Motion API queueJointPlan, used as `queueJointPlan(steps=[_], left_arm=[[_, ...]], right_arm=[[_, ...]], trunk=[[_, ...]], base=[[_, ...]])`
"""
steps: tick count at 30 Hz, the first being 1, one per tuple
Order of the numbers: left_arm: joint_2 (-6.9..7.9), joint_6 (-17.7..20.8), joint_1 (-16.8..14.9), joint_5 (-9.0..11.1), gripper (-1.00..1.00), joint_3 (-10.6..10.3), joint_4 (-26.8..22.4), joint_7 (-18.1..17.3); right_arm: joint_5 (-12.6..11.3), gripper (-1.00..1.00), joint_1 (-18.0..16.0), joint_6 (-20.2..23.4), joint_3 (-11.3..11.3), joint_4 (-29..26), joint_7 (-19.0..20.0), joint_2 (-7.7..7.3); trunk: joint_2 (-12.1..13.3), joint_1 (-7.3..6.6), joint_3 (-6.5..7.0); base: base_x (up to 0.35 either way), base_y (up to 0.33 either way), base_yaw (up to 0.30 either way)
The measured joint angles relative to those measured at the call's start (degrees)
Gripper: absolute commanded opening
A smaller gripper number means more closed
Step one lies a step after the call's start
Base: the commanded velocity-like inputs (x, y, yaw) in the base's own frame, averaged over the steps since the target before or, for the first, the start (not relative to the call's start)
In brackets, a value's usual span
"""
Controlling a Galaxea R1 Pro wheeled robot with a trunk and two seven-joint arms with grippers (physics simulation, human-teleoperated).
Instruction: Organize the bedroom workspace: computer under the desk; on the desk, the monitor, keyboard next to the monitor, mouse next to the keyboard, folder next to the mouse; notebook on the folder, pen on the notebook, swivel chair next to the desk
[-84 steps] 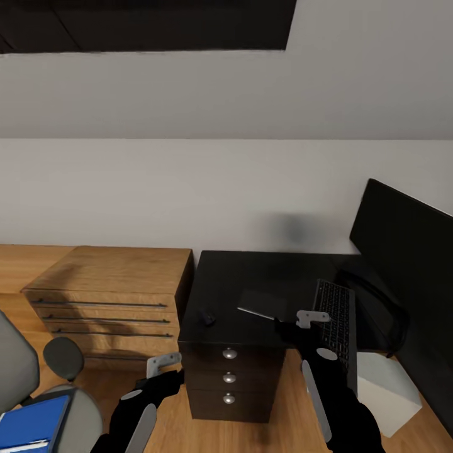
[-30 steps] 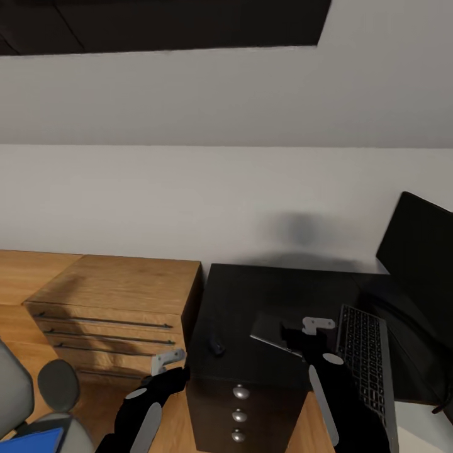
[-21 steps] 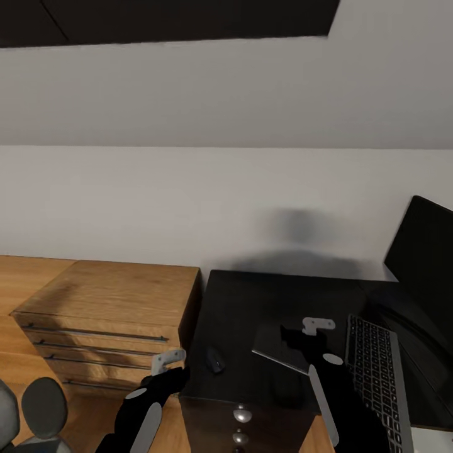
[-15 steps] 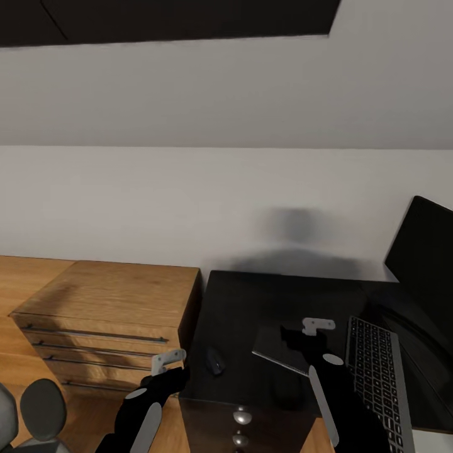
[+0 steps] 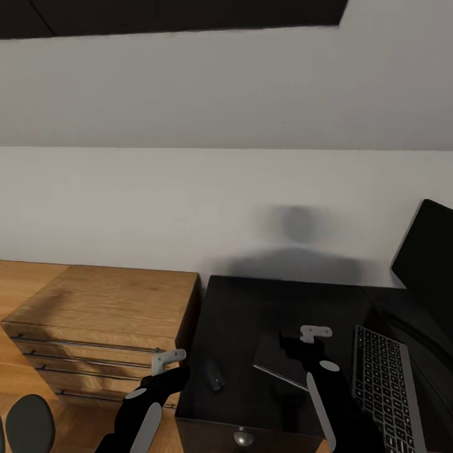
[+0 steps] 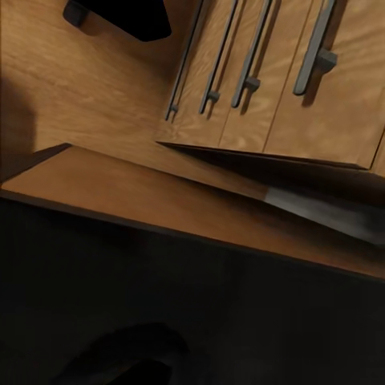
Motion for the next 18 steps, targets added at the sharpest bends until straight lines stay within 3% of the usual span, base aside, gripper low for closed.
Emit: queueJointPlan(steps=[13, 18], left_arm=[[-0.01, 0.0, 0.0, 0.0, 1.0, -0.1, 0.0, 0.0], [-0.01, 0.0, 0.0, 0.0, 1.0, -0.1, 0.0, 0.0]], right_arm=[[0.1, 1.0, -0.3, -1.6, -0.1, 3.7, -0.3, 0.06], [0.1, 1.0, -0.3, -4.0, -0.1, 4.4, -0.3, 0.1]], trunk=[[0.0, 0.0, 0.0], [0.0, 0.0, 0.0]], base=[[0.007, 0.0, 0.0], [0.0, 0.0, 0.0]])
